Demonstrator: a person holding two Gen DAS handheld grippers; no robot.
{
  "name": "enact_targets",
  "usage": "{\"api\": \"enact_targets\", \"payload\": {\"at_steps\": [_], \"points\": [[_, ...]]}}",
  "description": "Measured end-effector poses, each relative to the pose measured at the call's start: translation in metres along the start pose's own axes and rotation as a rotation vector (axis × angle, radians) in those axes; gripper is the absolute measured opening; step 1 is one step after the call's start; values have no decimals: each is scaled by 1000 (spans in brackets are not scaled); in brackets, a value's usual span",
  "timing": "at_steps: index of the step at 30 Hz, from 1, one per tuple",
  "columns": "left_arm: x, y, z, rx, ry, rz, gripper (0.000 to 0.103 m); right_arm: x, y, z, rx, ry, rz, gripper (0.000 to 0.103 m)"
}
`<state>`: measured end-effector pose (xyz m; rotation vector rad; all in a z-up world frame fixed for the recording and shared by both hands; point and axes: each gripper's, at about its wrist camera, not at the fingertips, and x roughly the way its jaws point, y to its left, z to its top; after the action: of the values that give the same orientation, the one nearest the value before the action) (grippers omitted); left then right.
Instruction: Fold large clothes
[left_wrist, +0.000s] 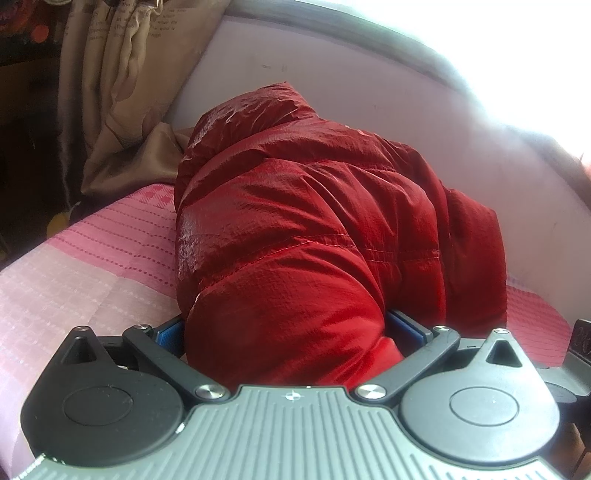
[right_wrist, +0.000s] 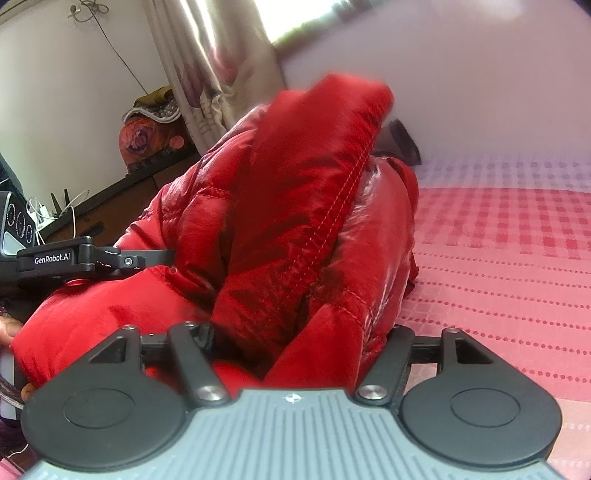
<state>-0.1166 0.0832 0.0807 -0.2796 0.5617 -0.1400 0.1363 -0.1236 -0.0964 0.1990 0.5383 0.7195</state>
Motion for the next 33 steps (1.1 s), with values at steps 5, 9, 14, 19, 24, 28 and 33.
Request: {"api": "enact_targets", "payload": {"at_steps": [5,9,14,19,24,28,33], "points": [[-1,1,-3,5,-17,0,103,1,3,-1,-10,-4,-13,68],[-3,3,-5,5,-33,-5,103,1,4,-2,-15,-5,-20,70],[-7,0,-5,25,-45,10,103,1,5,-3,-17,-9,-32,73],[-12,-1,-5,30,-50,25,103,1,7,-3,-22,-14,-53,79],[-20,-4,-5,51,-58,51,103,0,10,-3,-35,-14,-59,80],[-28,-7,-5,75,-69,76,103,0,9,-3,-35,-14,-69,85],[-37,-14,-4,113,-85,113,103,-3,10,-3,-25,-13,-83,87]]}}
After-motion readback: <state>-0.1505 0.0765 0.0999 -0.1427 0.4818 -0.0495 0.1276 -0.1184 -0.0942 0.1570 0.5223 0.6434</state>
